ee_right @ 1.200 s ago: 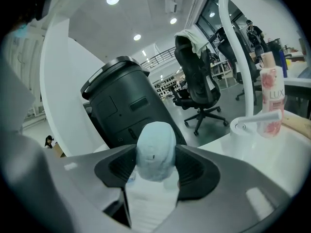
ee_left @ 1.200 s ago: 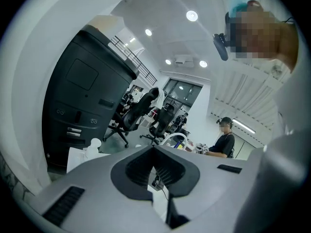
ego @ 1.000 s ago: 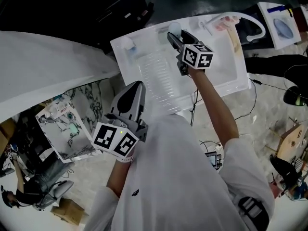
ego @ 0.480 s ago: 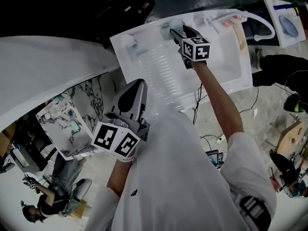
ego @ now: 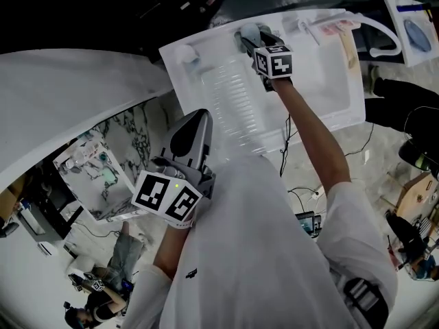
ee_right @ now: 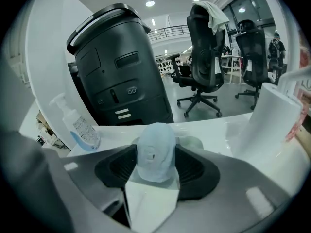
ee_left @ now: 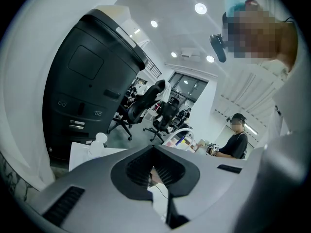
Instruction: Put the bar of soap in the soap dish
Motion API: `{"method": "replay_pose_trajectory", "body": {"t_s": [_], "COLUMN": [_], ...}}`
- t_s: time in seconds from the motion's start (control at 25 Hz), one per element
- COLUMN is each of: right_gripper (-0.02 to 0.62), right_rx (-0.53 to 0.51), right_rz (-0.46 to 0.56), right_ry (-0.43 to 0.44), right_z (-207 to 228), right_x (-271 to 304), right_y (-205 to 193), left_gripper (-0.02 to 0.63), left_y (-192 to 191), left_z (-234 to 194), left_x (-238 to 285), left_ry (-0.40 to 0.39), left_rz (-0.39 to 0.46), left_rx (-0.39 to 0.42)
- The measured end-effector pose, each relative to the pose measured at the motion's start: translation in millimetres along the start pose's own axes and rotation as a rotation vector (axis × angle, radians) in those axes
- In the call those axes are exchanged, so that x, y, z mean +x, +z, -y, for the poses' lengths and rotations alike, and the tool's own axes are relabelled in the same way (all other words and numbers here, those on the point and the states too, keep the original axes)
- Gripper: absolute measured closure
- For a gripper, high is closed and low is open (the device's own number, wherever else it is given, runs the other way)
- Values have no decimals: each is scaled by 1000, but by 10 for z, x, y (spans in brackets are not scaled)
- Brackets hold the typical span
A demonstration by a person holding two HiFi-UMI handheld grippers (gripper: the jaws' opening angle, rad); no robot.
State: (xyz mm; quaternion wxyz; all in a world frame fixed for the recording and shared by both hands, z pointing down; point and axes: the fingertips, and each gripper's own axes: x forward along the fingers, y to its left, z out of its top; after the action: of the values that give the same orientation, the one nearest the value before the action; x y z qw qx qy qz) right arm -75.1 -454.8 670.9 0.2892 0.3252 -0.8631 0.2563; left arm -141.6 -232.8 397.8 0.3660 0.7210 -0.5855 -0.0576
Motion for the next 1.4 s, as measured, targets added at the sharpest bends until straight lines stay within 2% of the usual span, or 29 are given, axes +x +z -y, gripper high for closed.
{"method": "replay_pose_trajectory", "body": {"t_s": [0.36,0.6,1.04,1.16,1.4], "right_gripper": [331,331,331,331,333], "right_rx": [-1,30,3,-16,-118], "right_rz": [-3,66,143,160,187], "right_ry": [-67,-92,-93,-85,-67], "right_z": [66,81,25,-18,-234], "right_x": [12,-78,-338,-456,-731], "right_y": [35,186,300,317,319], "left_gripper": [597,597,597,598,598], "left_y": [14,62,57,42,48], "left_z": [-65,-80,-20,18,107], "left_x": [27,21,-81,-113,-233], "left_ry": [14,17,12,7,-6], "left_rz": [0,16,41,45,62], "left_rx": [9,13,17,21,34]}}
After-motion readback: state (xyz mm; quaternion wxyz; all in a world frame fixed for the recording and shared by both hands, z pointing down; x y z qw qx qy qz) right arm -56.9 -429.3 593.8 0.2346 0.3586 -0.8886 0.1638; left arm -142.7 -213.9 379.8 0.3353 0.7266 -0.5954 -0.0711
